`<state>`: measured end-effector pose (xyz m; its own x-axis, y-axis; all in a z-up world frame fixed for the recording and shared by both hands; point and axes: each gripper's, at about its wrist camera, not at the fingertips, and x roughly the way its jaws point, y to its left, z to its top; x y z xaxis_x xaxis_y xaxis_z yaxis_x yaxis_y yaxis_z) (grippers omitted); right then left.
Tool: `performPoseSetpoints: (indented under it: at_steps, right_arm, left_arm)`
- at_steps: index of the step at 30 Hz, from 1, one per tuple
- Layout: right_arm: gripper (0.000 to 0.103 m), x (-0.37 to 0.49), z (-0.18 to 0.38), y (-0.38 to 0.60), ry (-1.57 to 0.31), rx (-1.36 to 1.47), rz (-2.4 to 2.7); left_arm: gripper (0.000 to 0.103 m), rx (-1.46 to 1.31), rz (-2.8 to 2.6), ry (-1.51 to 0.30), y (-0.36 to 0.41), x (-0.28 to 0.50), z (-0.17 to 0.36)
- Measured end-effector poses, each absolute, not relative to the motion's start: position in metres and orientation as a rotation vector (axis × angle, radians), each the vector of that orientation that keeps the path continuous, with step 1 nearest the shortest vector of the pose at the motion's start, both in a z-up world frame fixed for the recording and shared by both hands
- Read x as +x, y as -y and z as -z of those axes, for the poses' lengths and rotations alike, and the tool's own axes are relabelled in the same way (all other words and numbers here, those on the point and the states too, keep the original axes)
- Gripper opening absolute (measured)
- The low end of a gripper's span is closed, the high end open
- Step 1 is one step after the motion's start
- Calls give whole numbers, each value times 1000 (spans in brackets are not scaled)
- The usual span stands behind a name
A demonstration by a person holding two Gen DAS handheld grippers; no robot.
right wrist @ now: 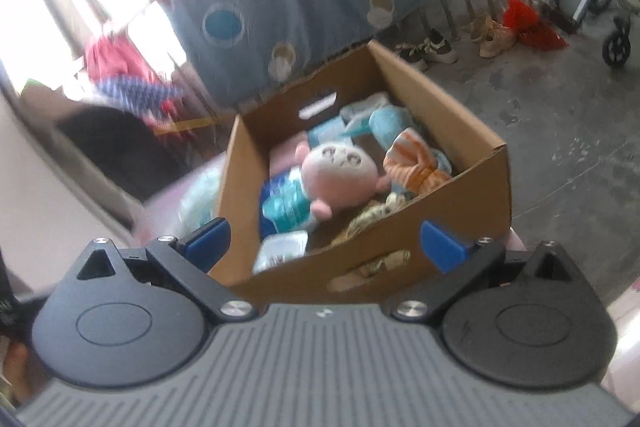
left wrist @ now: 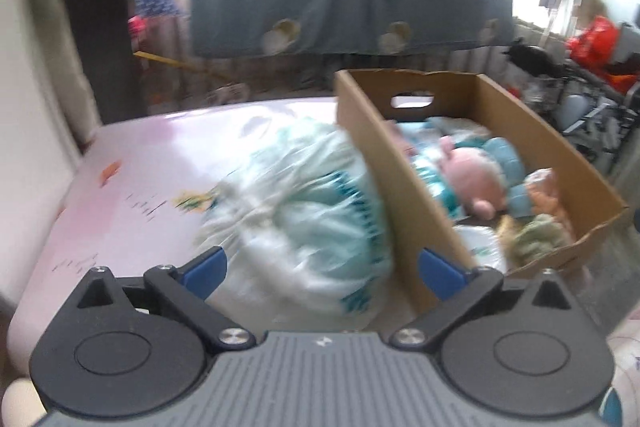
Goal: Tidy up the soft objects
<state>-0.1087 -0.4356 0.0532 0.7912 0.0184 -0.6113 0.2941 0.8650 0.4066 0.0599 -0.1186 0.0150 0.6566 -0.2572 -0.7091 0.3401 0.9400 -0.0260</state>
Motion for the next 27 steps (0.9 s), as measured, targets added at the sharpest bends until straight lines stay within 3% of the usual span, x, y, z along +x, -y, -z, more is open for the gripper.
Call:
performPoseSetpoints:
  at_steps: [8, 27]
  right_arm:
    - [102, -83, -53, 384, -747, 214, 169]
    - [102, -57, -45, 376, -796, 235, 99]
  left_arm:
    - [103, 151, 280, -782, 116, 40, -20]
    - [103, 152, 262, -833, 129, 31, -25]
